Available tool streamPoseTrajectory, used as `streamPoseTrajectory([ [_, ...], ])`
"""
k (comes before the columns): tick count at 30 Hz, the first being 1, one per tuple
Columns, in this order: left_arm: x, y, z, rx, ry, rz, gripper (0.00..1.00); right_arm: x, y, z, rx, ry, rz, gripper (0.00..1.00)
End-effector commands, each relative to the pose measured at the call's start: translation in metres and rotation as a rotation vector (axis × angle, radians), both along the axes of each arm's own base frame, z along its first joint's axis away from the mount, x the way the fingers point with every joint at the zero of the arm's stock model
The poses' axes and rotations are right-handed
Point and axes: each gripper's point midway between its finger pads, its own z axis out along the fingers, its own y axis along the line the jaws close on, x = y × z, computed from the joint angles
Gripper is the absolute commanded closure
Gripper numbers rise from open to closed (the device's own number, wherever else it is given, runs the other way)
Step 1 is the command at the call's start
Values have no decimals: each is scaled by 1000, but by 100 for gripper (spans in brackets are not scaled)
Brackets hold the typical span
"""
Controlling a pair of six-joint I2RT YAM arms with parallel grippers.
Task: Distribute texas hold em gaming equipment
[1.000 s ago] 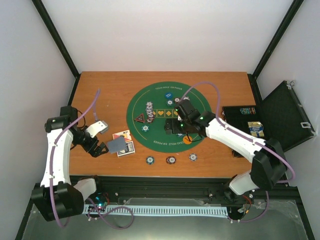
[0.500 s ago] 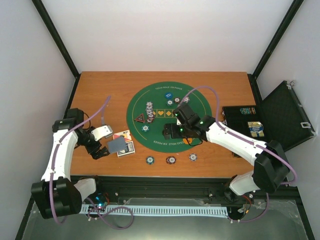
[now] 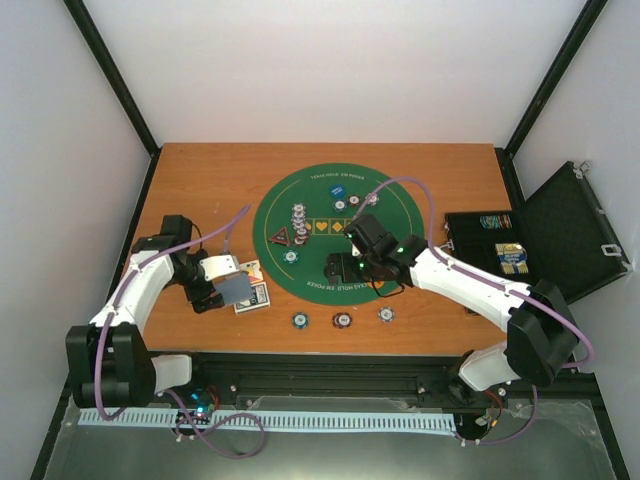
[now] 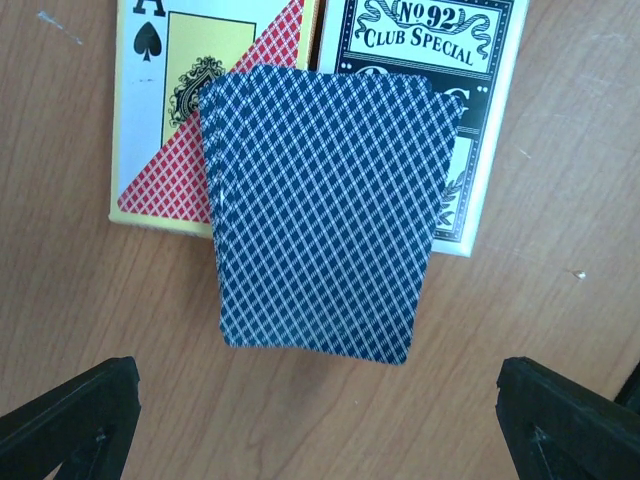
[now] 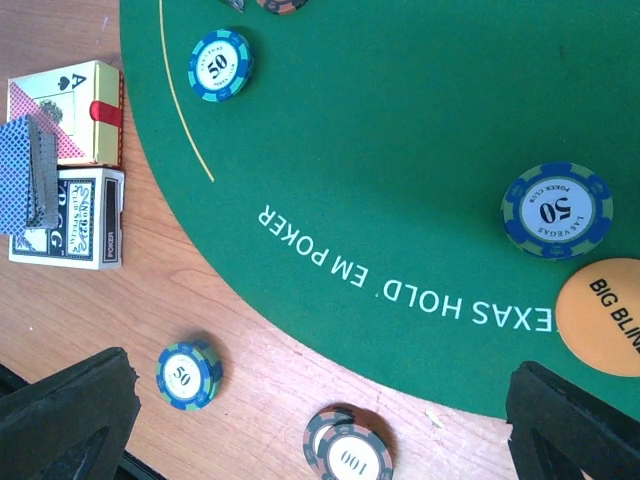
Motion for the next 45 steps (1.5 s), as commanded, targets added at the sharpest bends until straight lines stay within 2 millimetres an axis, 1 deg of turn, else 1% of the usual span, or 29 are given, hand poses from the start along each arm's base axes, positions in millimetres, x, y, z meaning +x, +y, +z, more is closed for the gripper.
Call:
streamPoseTrajectory([
  [1, 14, -4, -6, 20, -30, -47, 0, -3, 4, 4, 13, -14, 4, 0],
  [4, 14, -5, -12, 24, -2, -46, 0, -3, 4, 6, 13, -17, 4, 0],
  [7, 10, -4, -20, 36, 27, -53, 0, -3, 3, 6, 9, -20, 5, 0],
  [22, 6, -3, -43, 79, 63, -73, 0, -4, 2, 10, 11, -28, 1, 0],
  [32, 14, -2, -54, 98, 60, -67, 0, -6, 0, 14, 14, -32, -6, 0],
  [40, 18, -7, -61, 103, 66, -51, 0, -6, -1, 15, 10, -34, -9, 0],
  [45, 19, -3, -66, 127, 65, -37, 0, -5, 0, 14, 11, -34, -9, 0],
])
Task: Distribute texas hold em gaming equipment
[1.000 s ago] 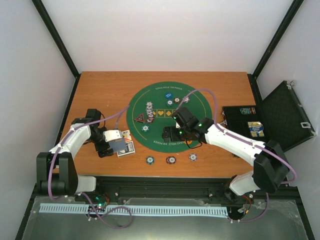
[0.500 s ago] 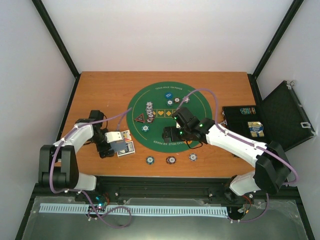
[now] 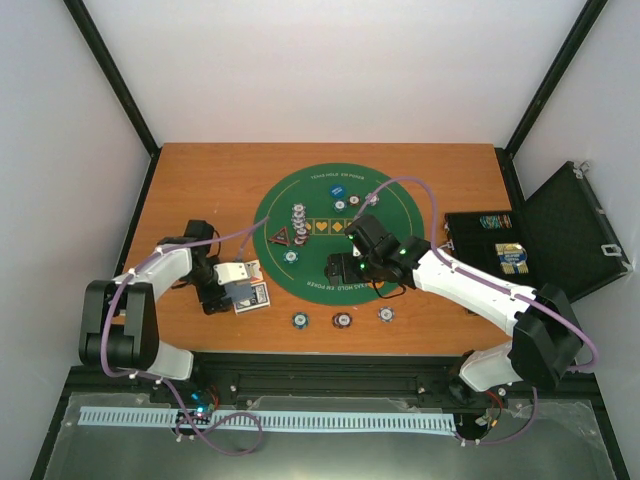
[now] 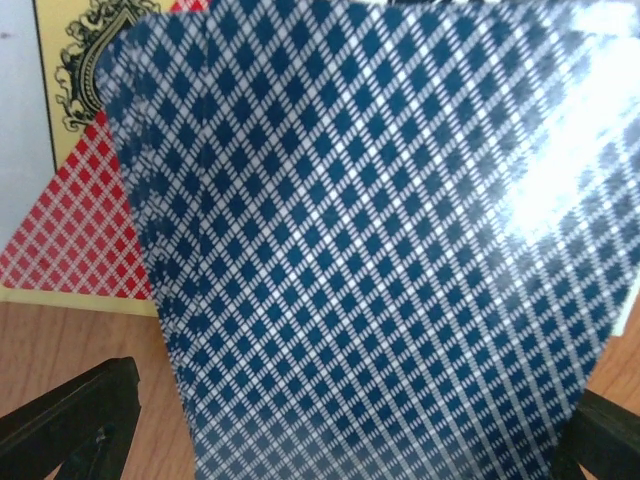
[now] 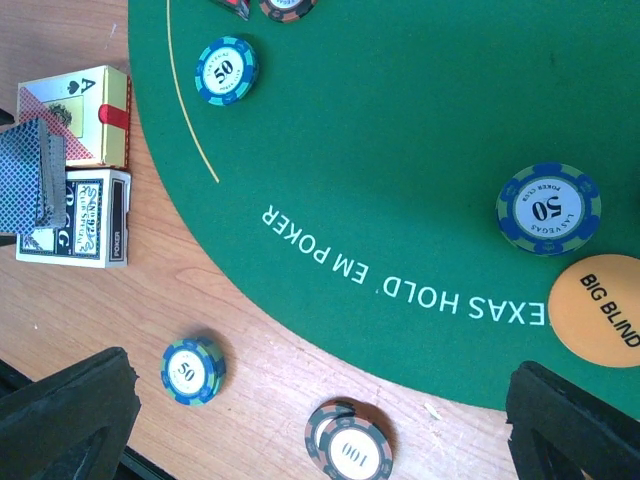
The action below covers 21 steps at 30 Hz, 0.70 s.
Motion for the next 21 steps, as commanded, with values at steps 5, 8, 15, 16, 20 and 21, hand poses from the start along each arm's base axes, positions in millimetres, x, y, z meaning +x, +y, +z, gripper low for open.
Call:
streamPoseTrajectory([
  [5, 3, 2, -10, 21, -10, 25, 0, -1, 2, 9, 11, -15, -5, 0],
  [8, 5, 3, -12, 26, -5, 43, 1, -2, 1, 11, 13, -21, -6, 0],
  [15, 0, 4, -15, 33, -2, 49, 3, -5, 0, 10, 13, -16, 1, 0],
  [16, 1, 5, -15, 34, -2, 53, 3, -5, 0, 11, 16, -16, 2, 0],
  [20, 2, 4, -14, 30, -3, 60, 7, -5, 0, 10, 8, -12, 2, 0],
  [21, 2, 4, -14, 28, -3, 62, 9, -5, 0, 10, 7, -11, 3, 0],
])
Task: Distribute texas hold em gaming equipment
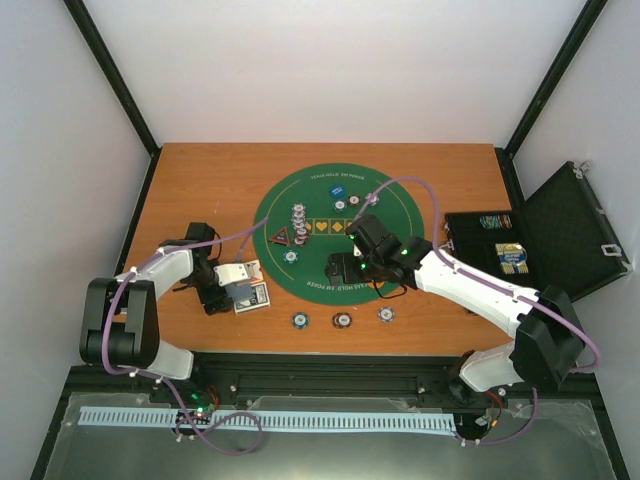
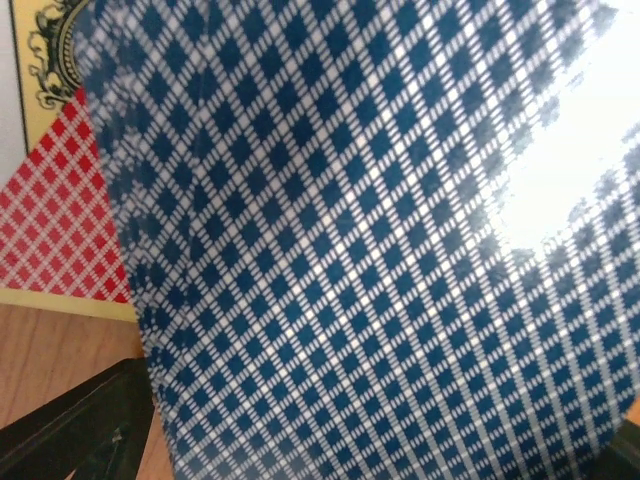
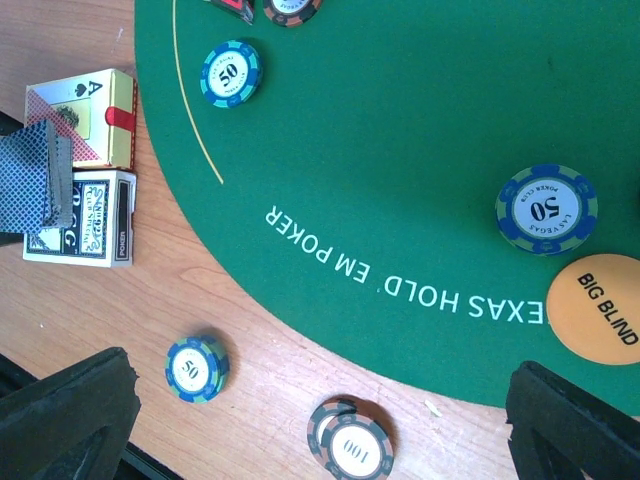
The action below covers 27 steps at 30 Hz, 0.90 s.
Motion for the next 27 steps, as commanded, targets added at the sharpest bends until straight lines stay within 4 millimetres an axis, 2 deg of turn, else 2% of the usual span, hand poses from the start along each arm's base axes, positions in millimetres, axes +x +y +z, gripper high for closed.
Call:
streamPoseTrajectory([
  [1, 3, 0, -4, 6, -10, 11, 9, -5, 0, 6, 2, -3, 1, 0],
  [10, -1, -1, -3, 2, -16, -2, 22, -7, 1, 0, 15, 12, -5, 0],
  [16, -1, -3, -1, -12, -19, -12, 23, -8, 2, -2, 13, 16, -4, 0],
  [20, -3, -4, 1, -14, -23, -31, 29, -9, 2, -4, 13, 18, -4, 0],
  [23, -3, -4, 2, -13, -28, -37, 37, -10, 4, -5, 25, 23, -2, 0],
  [27, -1, -4, 4, -15, -46, -36, 53, -11, 7, -7, 43, 32, 2, 0],
])
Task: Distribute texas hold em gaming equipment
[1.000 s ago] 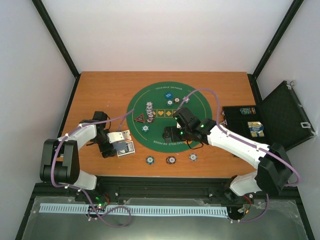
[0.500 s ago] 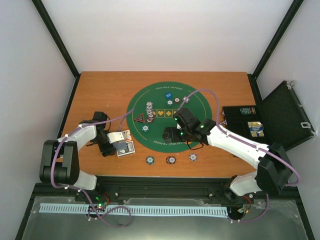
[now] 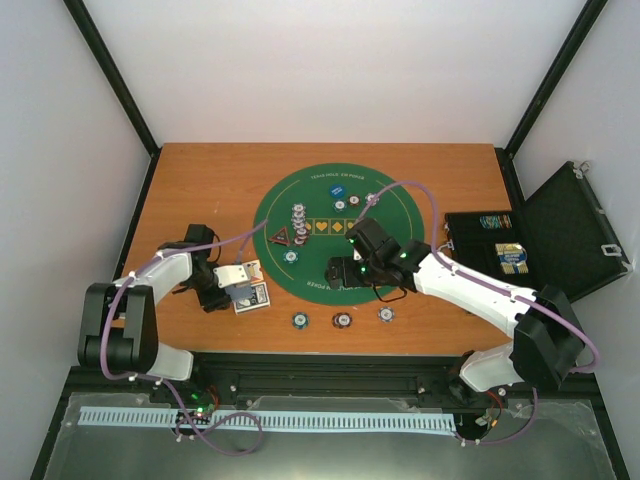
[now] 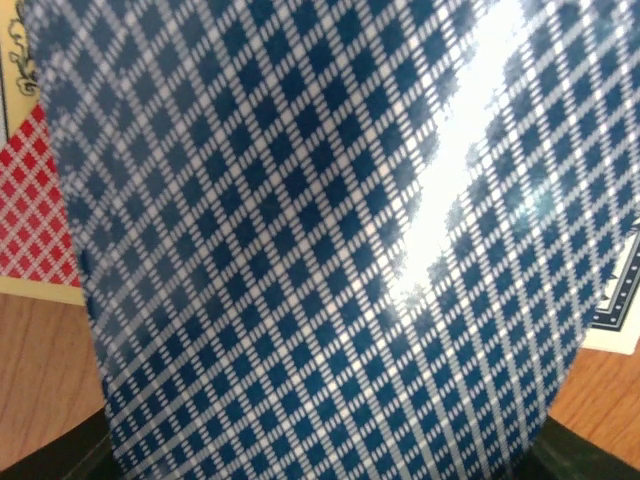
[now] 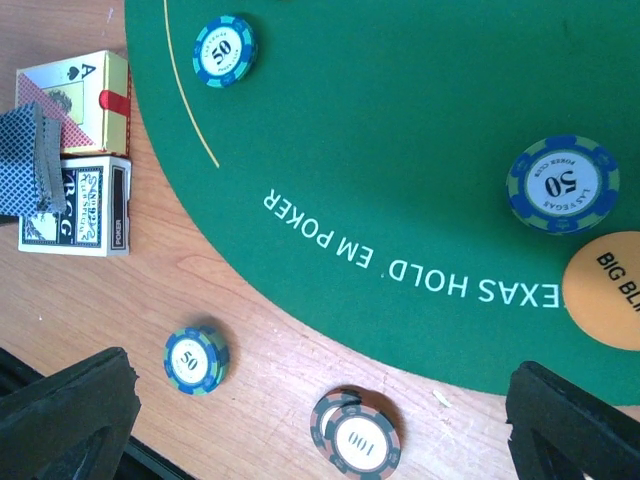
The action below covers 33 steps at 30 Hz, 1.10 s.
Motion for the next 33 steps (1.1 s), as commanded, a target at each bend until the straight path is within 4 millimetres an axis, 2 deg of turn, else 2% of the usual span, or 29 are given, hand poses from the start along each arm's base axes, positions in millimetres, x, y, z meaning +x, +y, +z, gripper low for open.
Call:
streamPoseTrajectory([
  [1, 3, -2, 3, -3, -35, -25, 56, -6, 7, 0, 37, 6, 11, 0],
  [6, 3, -2, 4, -5, -36, -23, 57, -7, 12, 1, 66, 14, 19, 0],
  [16, -2, -10, 25, -49, -31, -27, 93, -11, 38, 14, 221, 38, 59, 1],
  [19, -5, -13, 32, -70, -22, -30, 99, -15, 50, 16, 293, 63, 86, 3],
  [25, -10, -19, 46, -105, -15, -30, 99, -21, 70, 16, 409, 114, 126, 9],
  [33, -16, -33, 78, -185, -19, -42, 99, -24, 105, 33, 605, 177, 195, 15],
])
